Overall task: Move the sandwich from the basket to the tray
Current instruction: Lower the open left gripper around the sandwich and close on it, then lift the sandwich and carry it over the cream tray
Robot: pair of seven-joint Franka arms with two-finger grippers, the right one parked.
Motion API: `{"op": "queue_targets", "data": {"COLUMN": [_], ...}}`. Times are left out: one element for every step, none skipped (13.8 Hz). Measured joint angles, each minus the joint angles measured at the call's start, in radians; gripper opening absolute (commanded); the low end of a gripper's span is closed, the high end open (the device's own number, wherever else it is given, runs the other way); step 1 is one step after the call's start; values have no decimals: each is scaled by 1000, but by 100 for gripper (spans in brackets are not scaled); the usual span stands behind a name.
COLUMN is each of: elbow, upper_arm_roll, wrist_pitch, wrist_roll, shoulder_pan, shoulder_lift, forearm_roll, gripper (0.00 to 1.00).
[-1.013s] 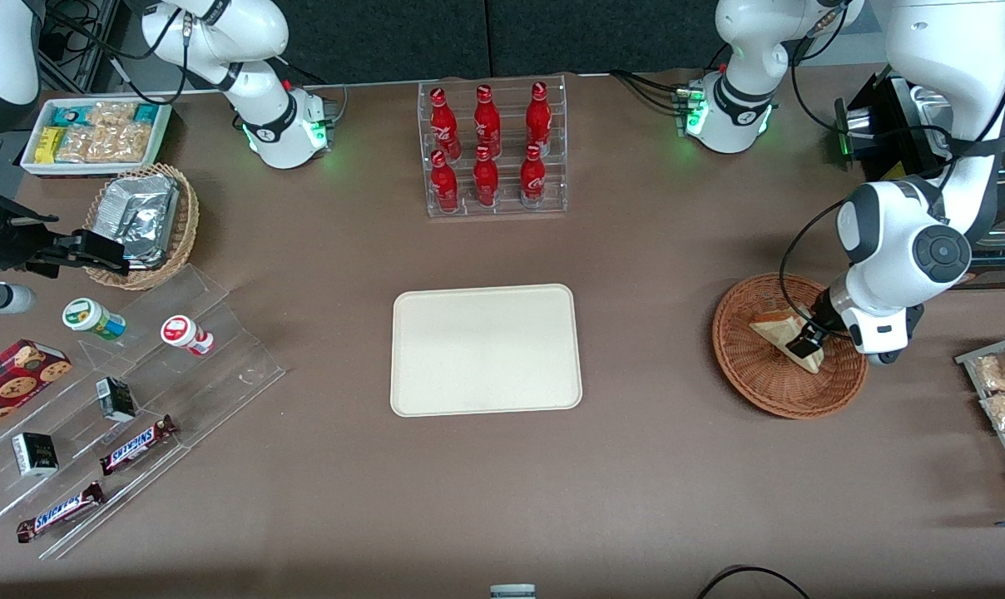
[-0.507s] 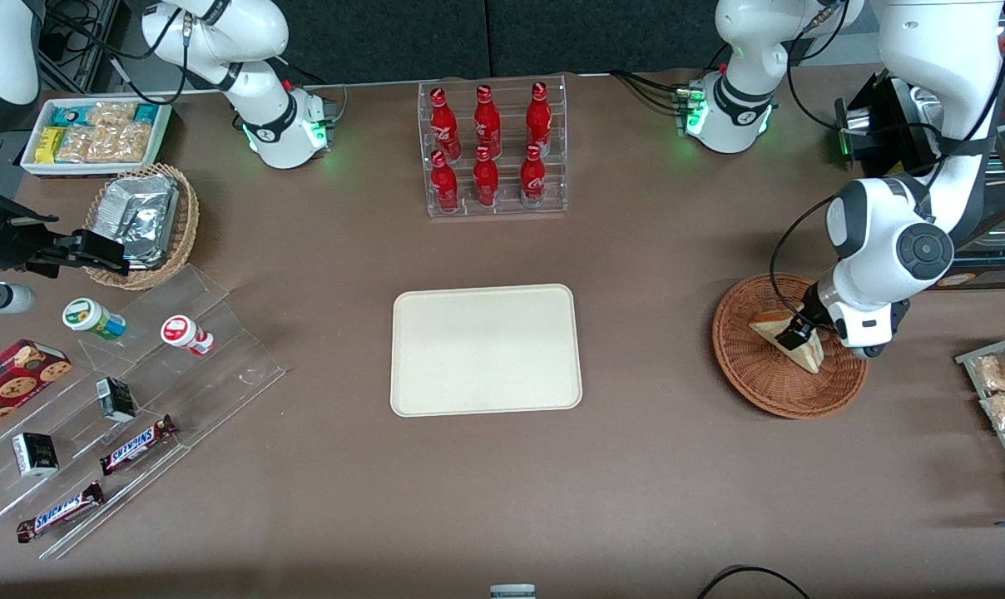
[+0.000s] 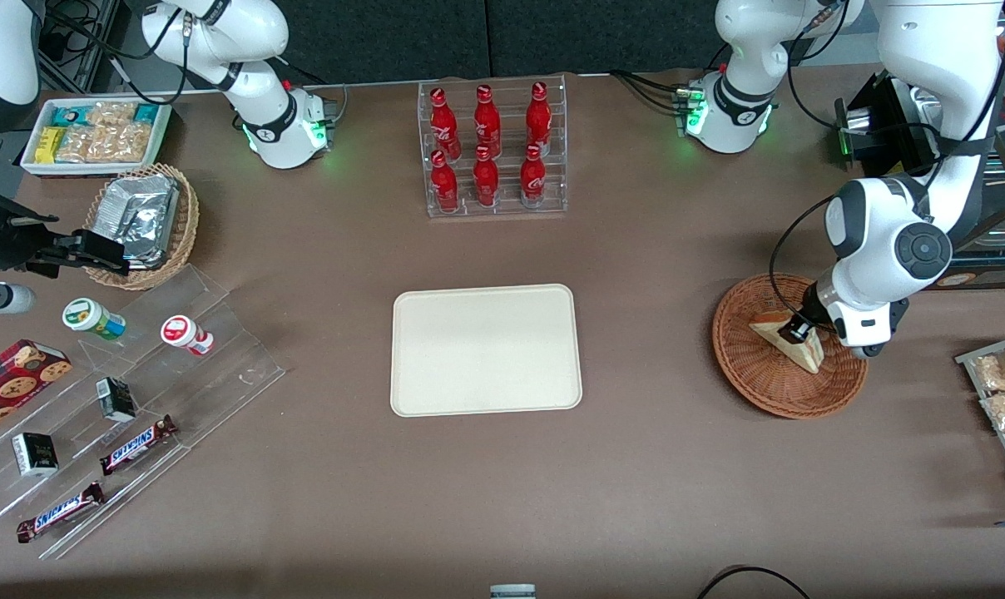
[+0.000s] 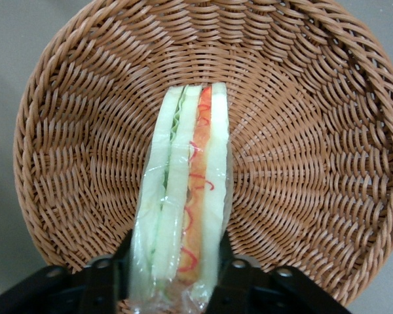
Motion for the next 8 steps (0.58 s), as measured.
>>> {"op": "queue_targets", "data": {"elbow": [0,0,1,4,16,45,92,152], "upper_arm_roll": [0,0,0,-1,-3,-5,-6,-8], "wrist_pitch": [2,4,4,-3,-38,-115,-215,-315], "wrist_roll": [0,0,0,0,1,1,0,0], "shoulder_pan": [0,0,0,0,-4,-18,-41,-69], "shoulder_lift": [0,0,-2,-9,-23,-42,-60,-77], "forearm_roll": [1,2,4,8,21,38,50,54], "gripper": [19,19,19,19,19,19,19,19]}}
